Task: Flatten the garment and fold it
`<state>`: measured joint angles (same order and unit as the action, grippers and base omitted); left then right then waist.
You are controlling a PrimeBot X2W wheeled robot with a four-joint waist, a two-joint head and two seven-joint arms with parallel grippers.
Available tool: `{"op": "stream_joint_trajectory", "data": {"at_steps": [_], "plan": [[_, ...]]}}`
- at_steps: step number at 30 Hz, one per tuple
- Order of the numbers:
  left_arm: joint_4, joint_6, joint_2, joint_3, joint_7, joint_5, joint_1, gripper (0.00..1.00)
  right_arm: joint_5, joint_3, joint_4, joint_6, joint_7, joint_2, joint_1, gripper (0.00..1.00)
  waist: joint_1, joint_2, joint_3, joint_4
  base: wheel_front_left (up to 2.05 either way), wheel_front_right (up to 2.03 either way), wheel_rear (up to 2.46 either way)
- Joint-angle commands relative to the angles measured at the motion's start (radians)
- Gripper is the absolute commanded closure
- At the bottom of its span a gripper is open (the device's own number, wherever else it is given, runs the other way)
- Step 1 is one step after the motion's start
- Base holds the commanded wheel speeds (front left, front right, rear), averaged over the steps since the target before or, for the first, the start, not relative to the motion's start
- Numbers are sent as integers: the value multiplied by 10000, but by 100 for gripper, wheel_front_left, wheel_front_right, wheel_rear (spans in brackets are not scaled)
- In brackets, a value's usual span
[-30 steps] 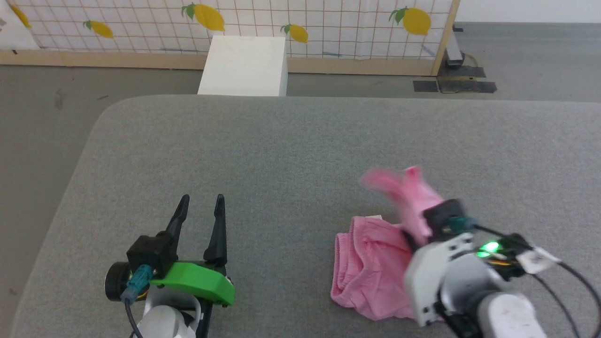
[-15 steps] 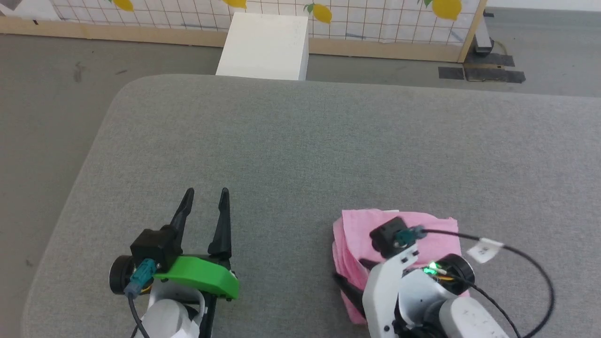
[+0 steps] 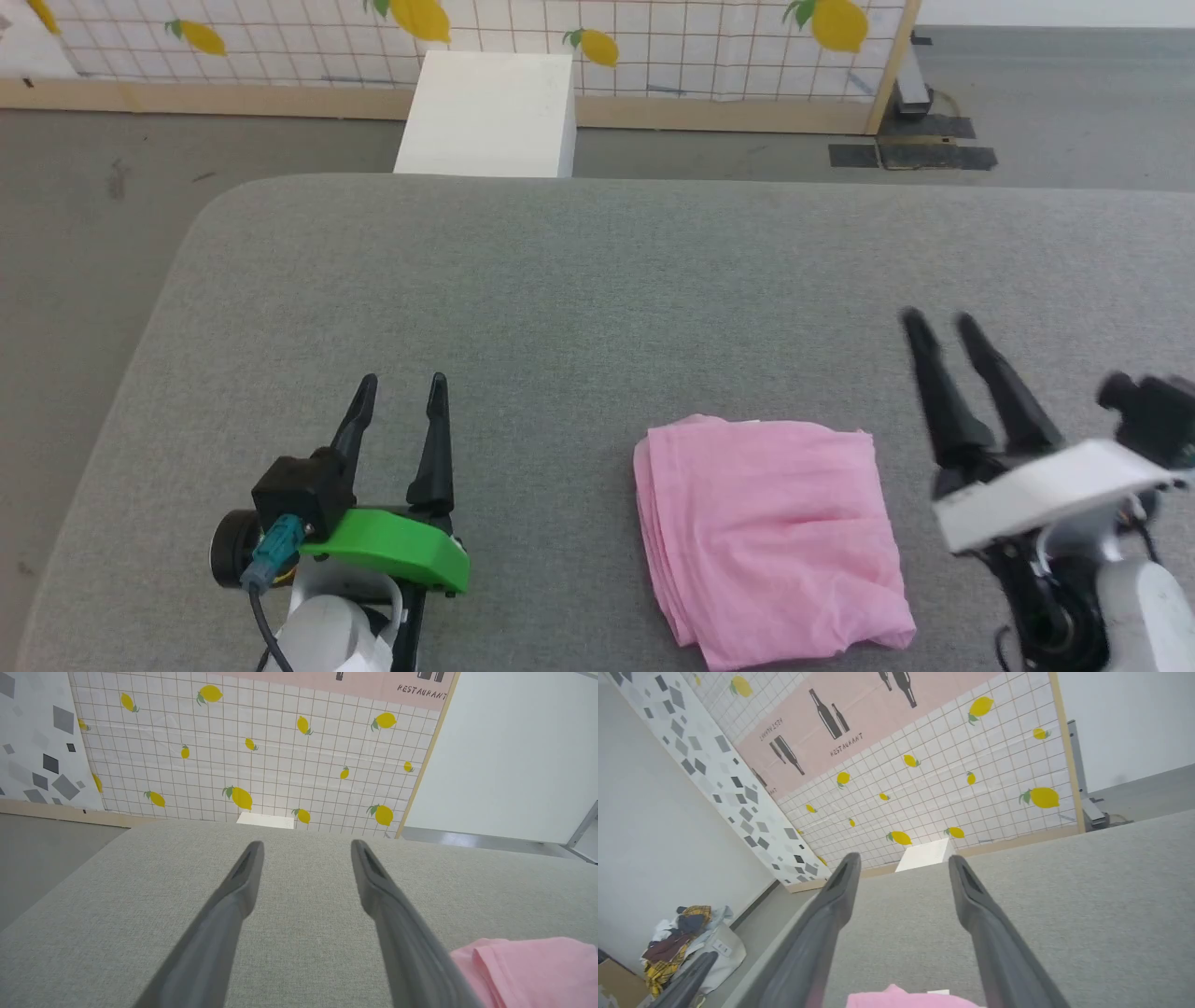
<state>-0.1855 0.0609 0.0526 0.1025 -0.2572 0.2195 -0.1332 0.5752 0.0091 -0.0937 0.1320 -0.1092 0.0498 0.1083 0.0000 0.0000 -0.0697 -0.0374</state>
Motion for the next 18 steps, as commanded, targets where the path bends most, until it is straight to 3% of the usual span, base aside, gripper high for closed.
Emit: {"op": "stream_joint_trajectory", "data": {"at_steps": [1, 6, 18], "plan": [[17, 15, -24, -27, -45, -48, 26, 0, -284, -351, 271, -13, 89, 6, -279, 0, 0, 0, 65, 102, 0, 0, 0], [32, 22, -24, 31, -45, -22, 64, 0, -467, -1150, 1531, -13, -192, 6, -678, 0, 0, 0, 85, 148, 0, 0, 0], [0, 62, -24, 178, -45, 4, -13, 0, 84, -642, 4326, -13, -2310, 5, -479, 0, 0, 0, -62, -185, 0, 0, 0]]}}
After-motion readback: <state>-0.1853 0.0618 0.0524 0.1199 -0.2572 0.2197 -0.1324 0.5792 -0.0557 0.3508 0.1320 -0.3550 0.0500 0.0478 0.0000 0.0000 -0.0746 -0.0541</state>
